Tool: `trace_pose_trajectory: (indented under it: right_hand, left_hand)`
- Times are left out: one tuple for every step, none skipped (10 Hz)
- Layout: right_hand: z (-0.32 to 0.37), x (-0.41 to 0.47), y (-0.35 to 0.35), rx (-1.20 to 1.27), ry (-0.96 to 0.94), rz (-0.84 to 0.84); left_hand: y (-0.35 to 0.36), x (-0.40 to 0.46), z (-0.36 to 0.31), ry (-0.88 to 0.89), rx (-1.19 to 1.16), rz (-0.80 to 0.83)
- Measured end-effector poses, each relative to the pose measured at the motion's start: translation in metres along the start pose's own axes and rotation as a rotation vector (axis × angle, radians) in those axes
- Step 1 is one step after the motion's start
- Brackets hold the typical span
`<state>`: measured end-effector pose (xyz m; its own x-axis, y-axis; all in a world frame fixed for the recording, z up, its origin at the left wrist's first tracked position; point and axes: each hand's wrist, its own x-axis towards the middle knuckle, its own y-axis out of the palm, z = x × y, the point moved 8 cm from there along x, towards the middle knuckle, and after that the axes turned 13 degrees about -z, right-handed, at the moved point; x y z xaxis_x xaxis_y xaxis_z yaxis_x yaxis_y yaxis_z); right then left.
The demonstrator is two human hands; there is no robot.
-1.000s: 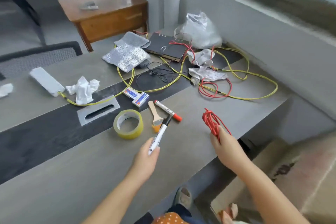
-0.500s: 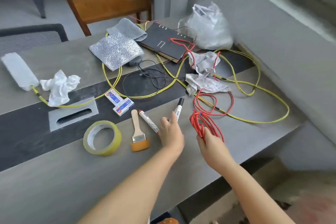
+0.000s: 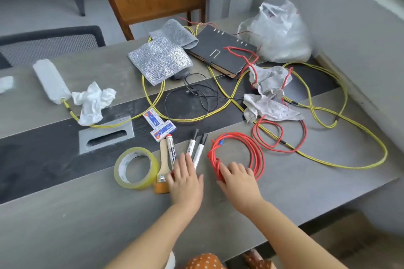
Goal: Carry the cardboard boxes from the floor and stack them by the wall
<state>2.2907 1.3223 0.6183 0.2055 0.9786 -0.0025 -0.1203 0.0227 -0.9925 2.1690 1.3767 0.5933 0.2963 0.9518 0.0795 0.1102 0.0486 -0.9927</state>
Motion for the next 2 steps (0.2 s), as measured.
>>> trace_pose_trajectory:
  right_hand:
    - [0.002,-0.005,0.01,0.035,-0.028,0.037]
    - [-0.011,-0.006,0.014,0.161,0.024,0.08]
  left_hand:
    - [-0.001,-0.001,0.0,0.021,-0.013,0.041]
    - [0.002,-0.002,0.006,0.037,-0.092,0.047]
